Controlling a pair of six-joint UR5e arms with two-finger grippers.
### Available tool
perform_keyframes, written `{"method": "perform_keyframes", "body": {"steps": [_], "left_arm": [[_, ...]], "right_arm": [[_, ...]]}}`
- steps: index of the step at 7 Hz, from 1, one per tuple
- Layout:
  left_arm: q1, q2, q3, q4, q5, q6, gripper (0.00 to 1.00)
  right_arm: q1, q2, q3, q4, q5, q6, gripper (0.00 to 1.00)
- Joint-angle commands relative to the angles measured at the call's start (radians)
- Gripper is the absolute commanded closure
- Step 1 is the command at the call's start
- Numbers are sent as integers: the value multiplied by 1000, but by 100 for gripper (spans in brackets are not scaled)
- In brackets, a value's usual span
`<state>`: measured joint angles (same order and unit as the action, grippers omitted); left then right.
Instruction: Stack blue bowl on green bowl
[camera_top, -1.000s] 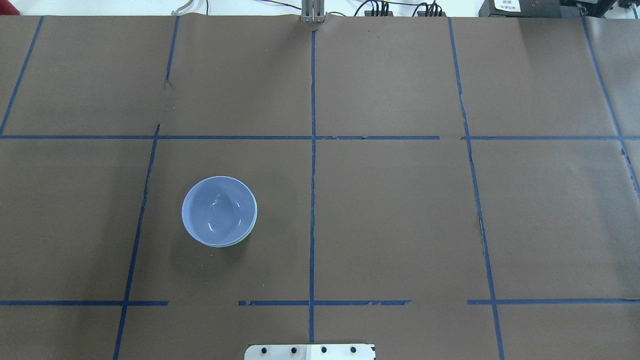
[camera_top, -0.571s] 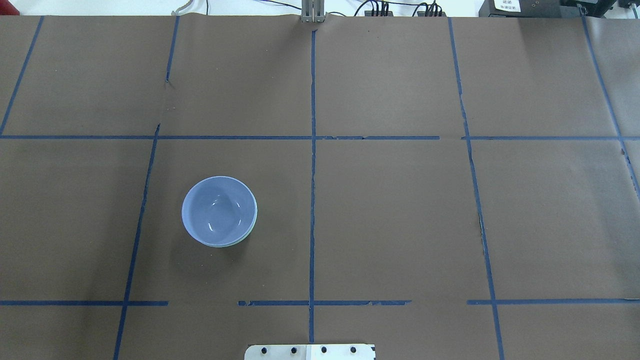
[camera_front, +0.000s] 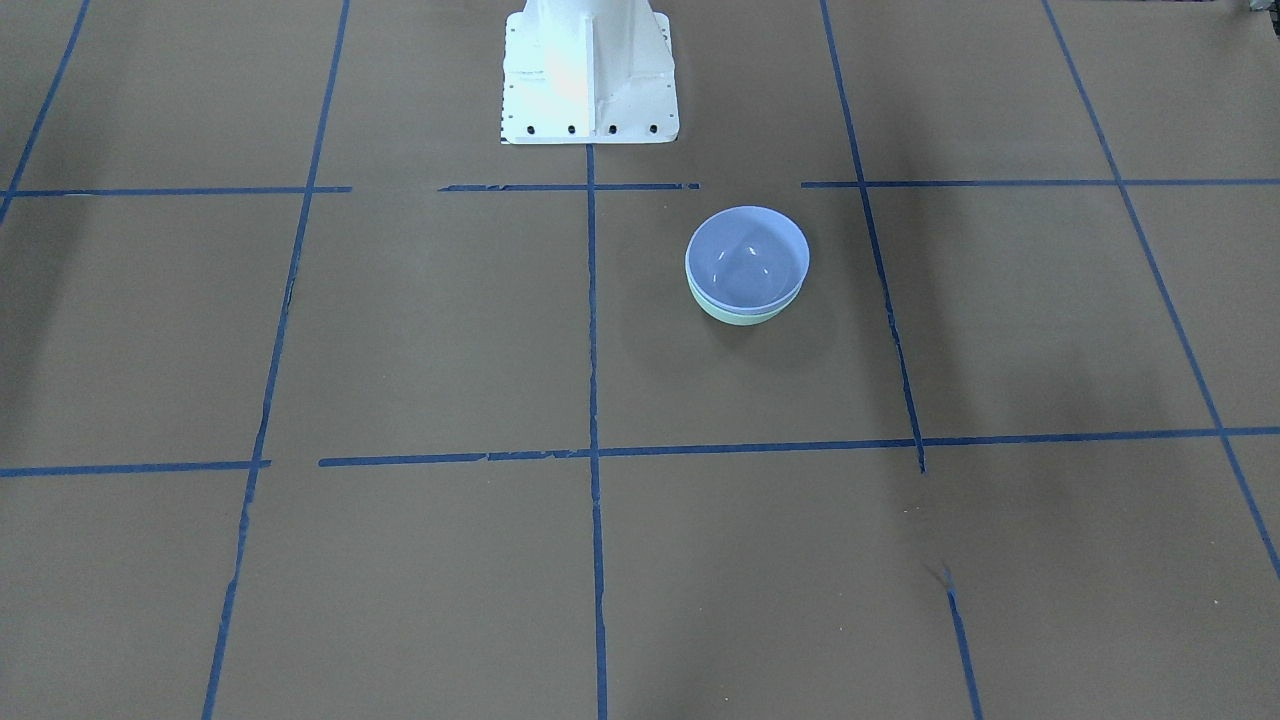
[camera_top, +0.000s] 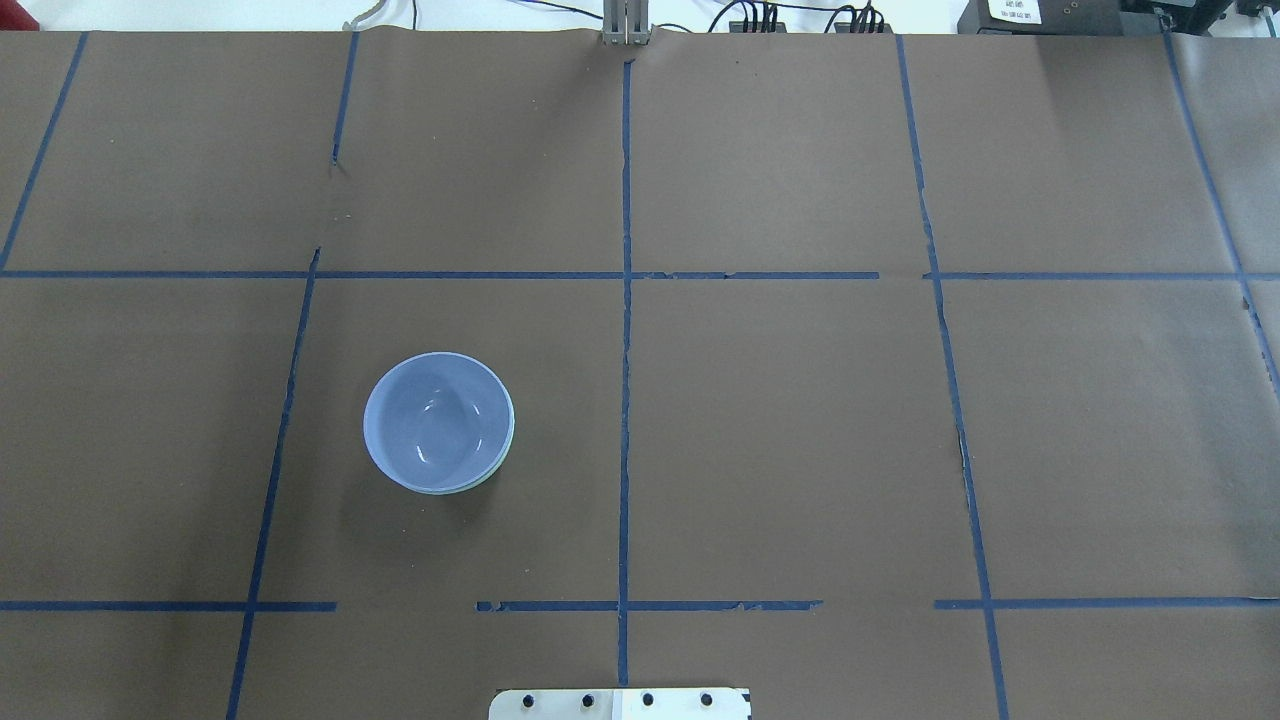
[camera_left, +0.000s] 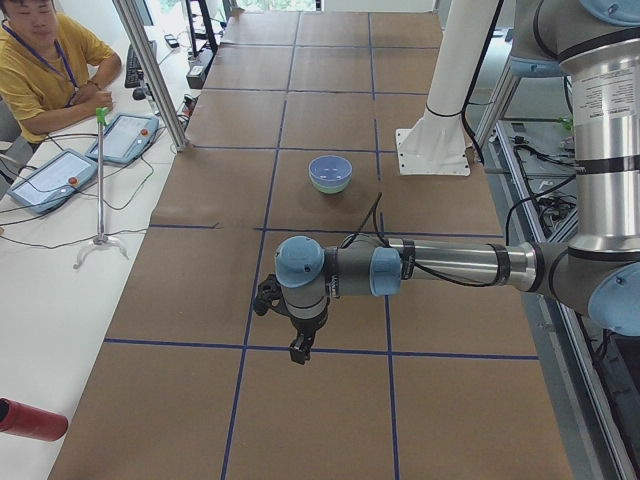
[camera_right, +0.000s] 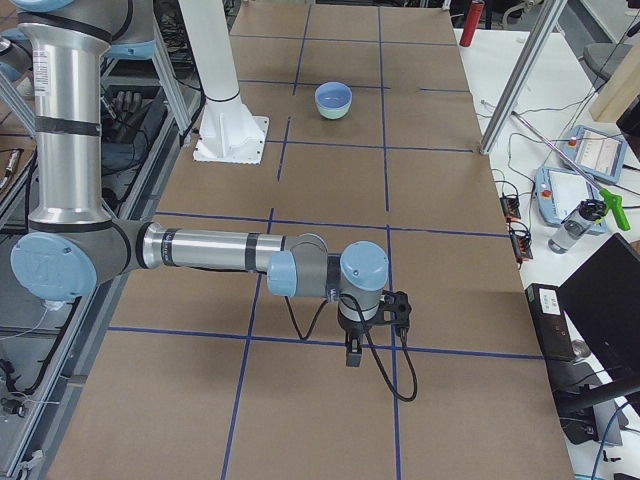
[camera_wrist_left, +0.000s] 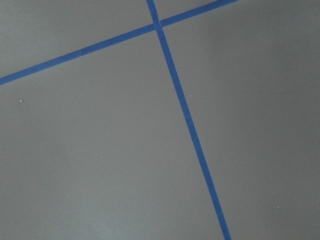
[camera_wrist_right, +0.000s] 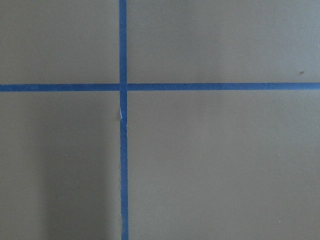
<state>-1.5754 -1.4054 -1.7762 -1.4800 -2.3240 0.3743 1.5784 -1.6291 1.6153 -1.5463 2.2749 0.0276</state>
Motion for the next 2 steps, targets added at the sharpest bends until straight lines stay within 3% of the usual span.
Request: {"method": "perform_keyframes", "body": {"steps": [1,2], "left_arm": [[0,-1,3,0,0,-11,0],[0,-1,3,0,0,-11,0]], "right_arm": [[0,0,0,0,0,0,0],[0,0,0,0,0,0,0]]}}
